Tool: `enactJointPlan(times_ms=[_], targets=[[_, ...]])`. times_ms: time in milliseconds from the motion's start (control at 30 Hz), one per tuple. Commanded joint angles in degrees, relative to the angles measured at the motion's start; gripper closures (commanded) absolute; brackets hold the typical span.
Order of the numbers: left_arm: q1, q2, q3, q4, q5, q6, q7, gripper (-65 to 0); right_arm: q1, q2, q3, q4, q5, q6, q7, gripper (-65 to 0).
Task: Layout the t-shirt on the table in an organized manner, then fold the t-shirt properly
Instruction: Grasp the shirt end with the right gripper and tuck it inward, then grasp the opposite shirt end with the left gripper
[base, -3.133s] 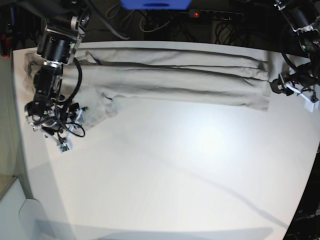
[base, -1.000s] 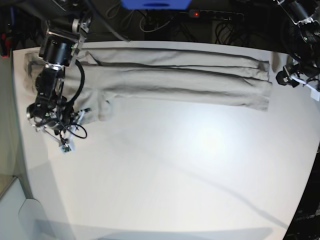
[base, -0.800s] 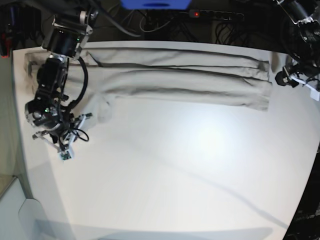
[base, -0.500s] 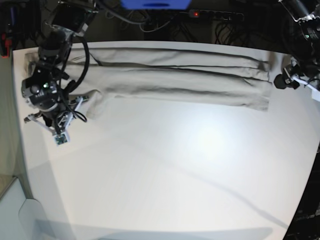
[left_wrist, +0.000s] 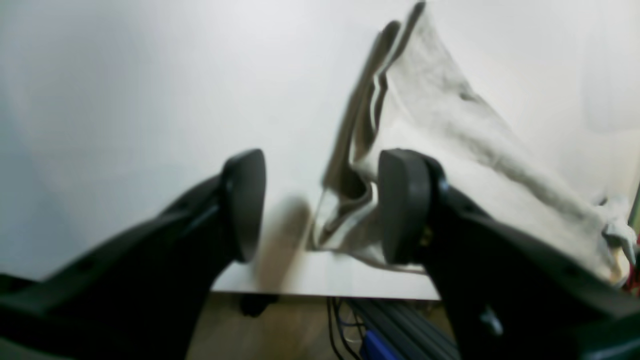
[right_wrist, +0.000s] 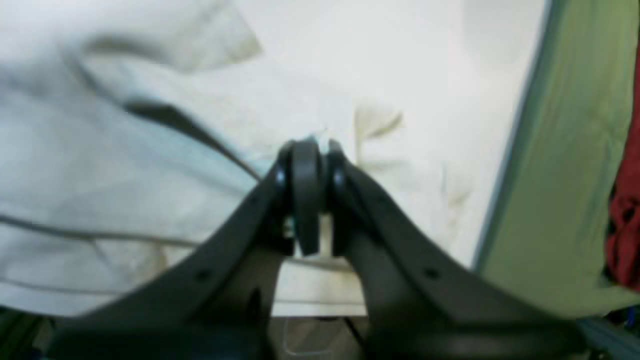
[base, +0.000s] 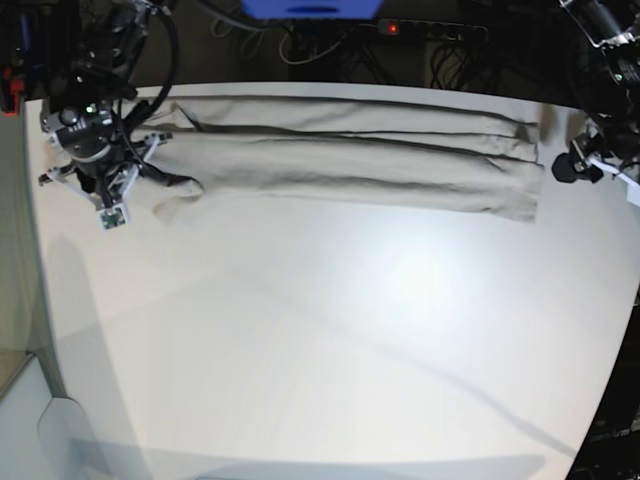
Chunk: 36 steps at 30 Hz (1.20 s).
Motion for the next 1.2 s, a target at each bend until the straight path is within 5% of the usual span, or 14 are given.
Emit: enactJointPlan(times_ms=[0, 300, 633, 1033, 1167], targets=[[-0.52, -1.2, -0.2, 0.9, -0.97, -0.23, -0.32, -34.8, -0.02, 0.27, 0.82, 1.32, 0.33, 0.34, 1.17, 0.0], [-2.01, -2.35, -0.11, 0.38, -0.88, -0.23, -0.59, -35.0, -1.08, 0.18, 6.89, 1.41, 0.33, 0.34, 1.17, 0.0], [-2.19, -2.35, -0.11, 0.38, -0.88, -0.23, -0.5, -35.2, -6.7, -3.34, 7.24, 1.06, 0.33, 0.34, 6.36, 0.0], [-1.66, -2.35, -0.2, 0.46, -0.97, -0.32, -0.5, -40.8, -6.79, -3.51, 7.15, -0.61, 0.16, 0.34, 7.68, 0.0], [-2.01, -1.99, -0.11, 0.46, -0.88, -2.78, -0.41, -40.8, -6.62, -3.42, 7.15, -2.72, 0.25, 0.34, 7.86, 0.0]])
